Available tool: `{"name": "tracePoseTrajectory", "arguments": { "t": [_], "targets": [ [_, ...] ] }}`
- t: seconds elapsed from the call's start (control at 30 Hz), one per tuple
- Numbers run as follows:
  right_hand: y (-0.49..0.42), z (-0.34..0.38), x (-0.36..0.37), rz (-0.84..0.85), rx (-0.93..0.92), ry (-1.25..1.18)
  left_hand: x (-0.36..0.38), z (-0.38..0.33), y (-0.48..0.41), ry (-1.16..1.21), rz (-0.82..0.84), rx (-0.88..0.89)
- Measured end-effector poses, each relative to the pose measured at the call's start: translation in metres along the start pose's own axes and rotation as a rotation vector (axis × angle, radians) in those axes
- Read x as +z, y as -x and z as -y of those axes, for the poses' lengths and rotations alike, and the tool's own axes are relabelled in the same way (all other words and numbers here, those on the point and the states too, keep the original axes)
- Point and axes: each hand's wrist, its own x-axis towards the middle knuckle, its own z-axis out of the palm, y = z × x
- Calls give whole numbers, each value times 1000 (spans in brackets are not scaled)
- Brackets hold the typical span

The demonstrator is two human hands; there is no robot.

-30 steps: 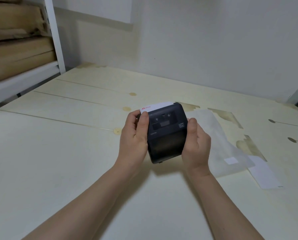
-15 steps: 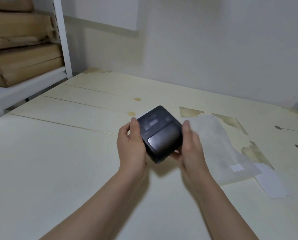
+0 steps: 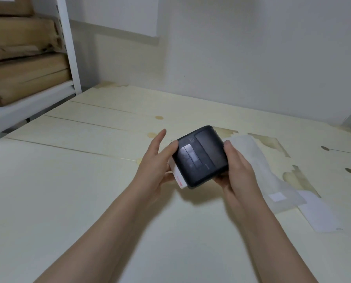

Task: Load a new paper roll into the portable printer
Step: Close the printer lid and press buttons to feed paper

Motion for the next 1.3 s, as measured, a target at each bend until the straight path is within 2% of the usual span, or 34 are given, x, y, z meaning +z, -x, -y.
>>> {"name": "tracePoseTrajectory", "arguments": {
  "t": [0.2,0.33,0.57,1.03,1.3],
  "targets": [
    [-1,4,-1,-20,17,-177,12,11,5,79,-71,52],
    [-2,-3,-2,1,-39,-28,15,15,9,2,-37,18],
    [-6,-2,-9,12,-62,1,14,16,7,-133,109,12],
    [-11,-9,-10,-48,-71,29,7,19,7,-322,35,81],
    [-10,-10,-8,-24,-63,-1,6,17,9,-270,1,55]
  ]
}}
